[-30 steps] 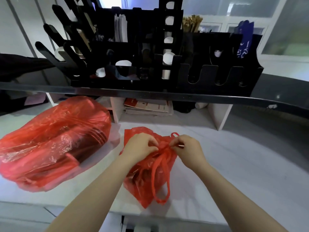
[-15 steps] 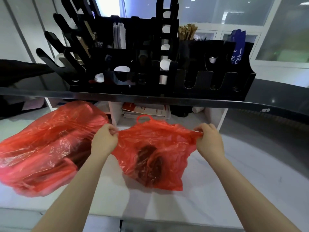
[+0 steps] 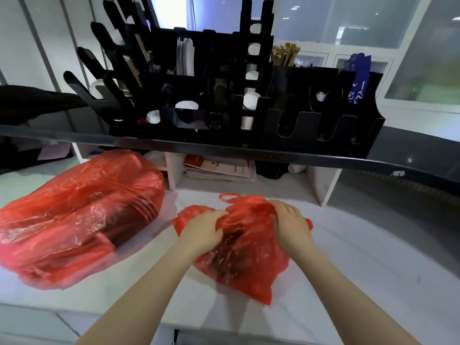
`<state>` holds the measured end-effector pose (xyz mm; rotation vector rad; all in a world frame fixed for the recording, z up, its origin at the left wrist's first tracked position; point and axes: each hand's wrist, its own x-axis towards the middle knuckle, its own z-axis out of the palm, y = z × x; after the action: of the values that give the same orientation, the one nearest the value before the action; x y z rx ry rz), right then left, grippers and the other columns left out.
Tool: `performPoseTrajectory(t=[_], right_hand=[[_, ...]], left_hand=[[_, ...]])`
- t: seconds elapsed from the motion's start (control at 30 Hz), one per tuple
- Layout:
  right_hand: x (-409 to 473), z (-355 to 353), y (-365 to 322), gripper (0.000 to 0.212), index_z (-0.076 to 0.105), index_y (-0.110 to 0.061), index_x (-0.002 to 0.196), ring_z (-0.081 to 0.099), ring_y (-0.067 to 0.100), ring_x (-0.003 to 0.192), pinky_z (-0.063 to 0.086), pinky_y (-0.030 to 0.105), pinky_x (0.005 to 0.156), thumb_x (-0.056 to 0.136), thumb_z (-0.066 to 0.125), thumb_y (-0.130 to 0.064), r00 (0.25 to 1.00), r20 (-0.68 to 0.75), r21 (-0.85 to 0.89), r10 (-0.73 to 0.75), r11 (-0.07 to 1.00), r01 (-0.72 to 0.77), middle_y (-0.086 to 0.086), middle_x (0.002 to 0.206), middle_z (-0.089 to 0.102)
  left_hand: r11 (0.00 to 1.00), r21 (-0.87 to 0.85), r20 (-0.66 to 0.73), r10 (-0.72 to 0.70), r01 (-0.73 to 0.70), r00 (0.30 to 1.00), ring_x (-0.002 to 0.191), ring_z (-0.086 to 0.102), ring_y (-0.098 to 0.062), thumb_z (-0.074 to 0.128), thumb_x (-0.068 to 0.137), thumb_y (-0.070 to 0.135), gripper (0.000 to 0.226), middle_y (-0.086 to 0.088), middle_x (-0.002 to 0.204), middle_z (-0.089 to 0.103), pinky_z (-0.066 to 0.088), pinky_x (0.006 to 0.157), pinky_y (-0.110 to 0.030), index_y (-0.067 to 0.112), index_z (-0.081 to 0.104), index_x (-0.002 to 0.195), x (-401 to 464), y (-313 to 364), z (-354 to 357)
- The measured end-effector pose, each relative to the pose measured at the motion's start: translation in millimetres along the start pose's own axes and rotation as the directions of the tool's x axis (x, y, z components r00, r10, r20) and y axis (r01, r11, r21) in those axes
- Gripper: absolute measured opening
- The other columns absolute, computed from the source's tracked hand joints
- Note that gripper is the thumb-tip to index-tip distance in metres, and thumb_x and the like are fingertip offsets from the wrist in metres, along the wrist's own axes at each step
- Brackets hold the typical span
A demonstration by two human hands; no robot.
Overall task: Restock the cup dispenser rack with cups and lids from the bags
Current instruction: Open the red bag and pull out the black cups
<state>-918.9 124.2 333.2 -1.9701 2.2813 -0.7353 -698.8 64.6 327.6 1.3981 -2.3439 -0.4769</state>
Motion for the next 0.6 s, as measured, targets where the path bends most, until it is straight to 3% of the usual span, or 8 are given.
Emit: performPoseTrajectory(t=[0.07,0.17,0.27,0.37,0.5,0.53,0.6], right_hand=[[-2.3,0.4,7.9,0.047,0.036,-0.025,0.144,0.042,0.026,0.128,0.038,0.040,0.103,0.099,0.044,-0.025,0.996,0.087,0.002,0.035,0.999,-0.035,0.001,0.144,0.045],[-7.1,3.6,9.9,0.052,0.041,-0.030,0.139,0.048,0.025,0.120,0.042,0.040,0.096,0.091,0.058,-0.028,0.983,0.181,-0.114,0.031,0.993,-0.010,0.000,0.131,0.052],[-9.3,7.4,11.3,0.032,0.060,-0.031,0.119,0.054,0.022,0.108,0.042,0.035,0.086,0.088,0.055,-0.024,0.988,0.155,-0.193,-0.025,0.980,0.055,-0.004,0.113,0.060],[-11.0,4.6,18.1,0.028,0.067,-0.033,0.107,0.060,0.023,0.100,0.045,0.034,0.081,0.089,0.049,-0.021,0.996,0.083,-0.152,-0.017,0.988,0.029,-0.006,0.103,0.067],[-6.7,-12.2,41.9,0.034,0.066,-0.030,0.104,0.063,0.030,0.091,0.045,0.031,0.069,0.082,0.048,-0.010,0.965,-0.056,0.013,0.256,0.967,-0.256,0.003,0.097,0.071],[-5.8,-15.7,49.6,0.036,0.065,-0.027,0.105,0.062,0.032,0.093,0.042,0.031,0.069,0.082,0.046,-0.008,0.942,-0.088,0.071,0.325,0.945,-0.319,0.006,0.099,0.071],[-4.3,-19.5,60.2,0.036,0.062,-0.024,0.109,0.061,0.035,0.094,0.040,0.032,0.070,0.083,0.044,-0.007,0.898,-0.122,0.193,0.422,0.898,-0.396,0.011,0.101,0.070]], left_hand=[[0.993,-0.055,0.031,-0.107,0.108,0.994,0.116,0.057,-0.019,0.053,0.076,0.037,0.062,0.005,0.132,0.058,0.046,0.095,-0.033,0.035,0.045,0.137,-5.1,-4.2,2.5],[0.993,-0.030,0.090,-0.115,0.118,0.989,0.116,0.057,-0.015,0.056,0.074,0.066,0.064,0.013,0.130,0.059,0.046,0.094,-0.031,0.036,0.055,0.131,-7.8,-4.3,3.1],[0.994,0.076,-0.041,-0.079,0.082,0.996,0.097,0.064,-0.014,0.060,0.084,0.049,0.027,0.012,0.109,0.070,0.043,0.074,-0.025,0.030,0.075,0.097,-7.7,-6.1,2.1],[0.966,-0.127,-0.190,-0.246,0.224,0.950,0.084,0.065,-0.021,0.061,0.088,0.036,0.026,-0.001,0.082,0.072,0.040,0.065,-0.027,0.016,0.074,0.078,-6.9,-23.6,-2.5],[0.712,-0.575,-0.252,-0.622,0.403,0.741,0.091,0.066,-0.032,0.065,0.086,0.027,0.023,-0.016,0.086,0.072,0.050,0.081,-0.036,0.007,0.075,0.085,-7.2,-58.5,-20.5],[0.663,-0.621,-0.234,-0.665,0.417,0.709,0.092,0.066,-0.035,0.065,0.086,0.027,0.023,-0.018,0.088,0.072,0.051,0.084,-0.040,0.007,0.075,0.088,-7.9,-64.6,-24.9],[0.674,-0.587,-0.211,-0.663,0.449,0.719,0.089,0.066,-0.036,0.066,0.085,0.025,0.019,-0.015,0.086,0.072,0.053,0.081,-0.042,0.009,0.076,0.089,-9.0,-70.4,-29.0]])
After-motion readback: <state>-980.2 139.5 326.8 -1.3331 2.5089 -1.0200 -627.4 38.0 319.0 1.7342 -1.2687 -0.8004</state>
